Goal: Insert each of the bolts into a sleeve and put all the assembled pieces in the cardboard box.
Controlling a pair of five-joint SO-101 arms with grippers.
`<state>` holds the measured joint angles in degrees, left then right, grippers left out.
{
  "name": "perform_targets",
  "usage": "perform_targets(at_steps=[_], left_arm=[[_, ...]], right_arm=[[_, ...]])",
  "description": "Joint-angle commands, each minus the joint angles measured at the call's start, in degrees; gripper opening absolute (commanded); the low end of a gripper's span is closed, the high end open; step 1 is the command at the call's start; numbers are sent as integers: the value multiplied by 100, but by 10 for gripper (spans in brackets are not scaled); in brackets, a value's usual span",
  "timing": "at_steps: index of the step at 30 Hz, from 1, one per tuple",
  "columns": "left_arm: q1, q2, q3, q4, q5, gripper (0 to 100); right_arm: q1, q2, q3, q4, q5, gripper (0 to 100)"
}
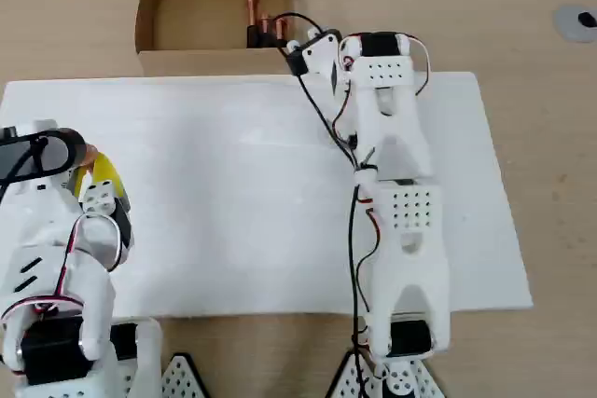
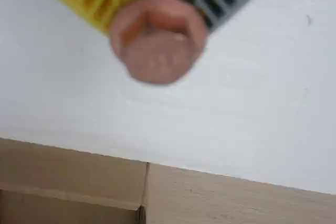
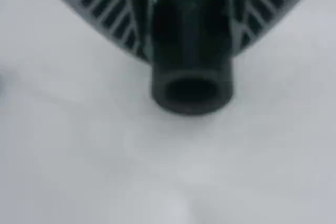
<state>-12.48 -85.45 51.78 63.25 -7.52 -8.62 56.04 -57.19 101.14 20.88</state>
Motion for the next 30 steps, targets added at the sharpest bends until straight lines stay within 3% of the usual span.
perform_targets(at_steps=[1, 9, 19, 25, 30], left_arm=[[-44, -66, -519, 0, -26, 7], [-62, -189, -633, 9, -53, 6], [-9, -1956, -396, -35, -53, 6], [-62, -1895, -352, 0, -53, 6], [-26, -1895, -360, 0, -26, 6]], right_arm=[[92, -171, -708, 141, -360, 10], [-101, -1552, -497, 141, -1055, 10], [-1323, -4796, 374, 141, -1064, 10], [-2062, -6413, 1182, 132, -1064, 10], [-2185, -7662, 1982, 132, -1073, 10]])
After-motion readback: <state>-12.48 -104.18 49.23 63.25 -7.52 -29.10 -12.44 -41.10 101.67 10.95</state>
